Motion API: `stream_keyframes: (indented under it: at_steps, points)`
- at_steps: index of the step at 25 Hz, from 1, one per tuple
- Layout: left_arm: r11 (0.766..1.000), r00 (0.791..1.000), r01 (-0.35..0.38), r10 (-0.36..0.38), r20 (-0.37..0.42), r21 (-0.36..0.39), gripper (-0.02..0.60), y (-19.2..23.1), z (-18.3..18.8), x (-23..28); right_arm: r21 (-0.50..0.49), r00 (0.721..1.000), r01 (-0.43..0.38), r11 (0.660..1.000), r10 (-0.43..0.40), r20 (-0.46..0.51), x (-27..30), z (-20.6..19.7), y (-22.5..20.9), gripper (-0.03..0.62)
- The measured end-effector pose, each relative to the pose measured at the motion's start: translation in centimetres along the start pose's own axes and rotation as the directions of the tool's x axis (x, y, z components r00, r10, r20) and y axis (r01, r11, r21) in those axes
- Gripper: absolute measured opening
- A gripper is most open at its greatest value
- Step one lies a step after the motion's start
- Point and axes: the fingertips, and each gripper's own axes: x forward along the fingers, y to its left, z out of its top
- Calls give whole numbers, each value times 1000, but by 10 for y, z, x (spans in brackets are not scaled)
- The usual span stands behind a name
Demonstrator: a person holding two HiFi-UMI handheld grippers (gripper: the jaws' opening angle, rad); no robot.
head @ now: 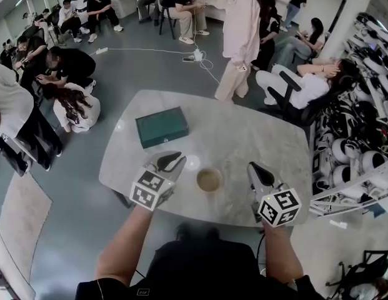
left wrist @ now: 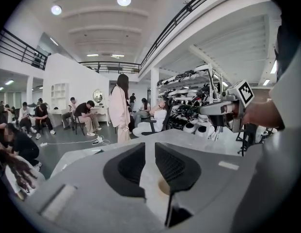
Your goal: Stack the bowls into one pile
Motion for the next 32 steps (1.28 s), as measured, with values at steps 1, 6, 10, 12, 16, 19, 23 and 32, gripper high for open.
stream_keyframes:
  at_steps: [1,6,10,12,16,19,23,32]
  points:
    - [1000,1000,-11,11,9,-10,72,-2,6,2,5,1000,-2,1000,2,5,-4,2,-7,5]
    - [997,997,-50,53,63,-52,64,-10,34,10,-6,999,-11,1000,11,33,-22,15,-34,5]
    - [987,983,-104,120,136,-120,55,-6,48,0,0,997,-26,1000,26,73,-27,27,-43,4]
    - [982,978,-124,145,149,-142,37,-4,51,-2,14,995,-23,1000,22,98,-31,33,-47,3]
    - [982,976,-138,156,150,-127,21,-6,56,5,21,991,15,1000,-18,136,-41,37,-61,3]
    - [986,977,-134,148,152,-95,17,-9,64,11,35,990,22,999,-27,141,-46,35,-66,3]
    - [990,981,-131,136,135,-47,11,-13,65,24,39,990,1,999,-7,143,-47,31,-70,3]
    - [985,975,-147,160,153,-94,11,-10,72,22,-12,987,14,1000,-12,162,-46,48,-71,3]
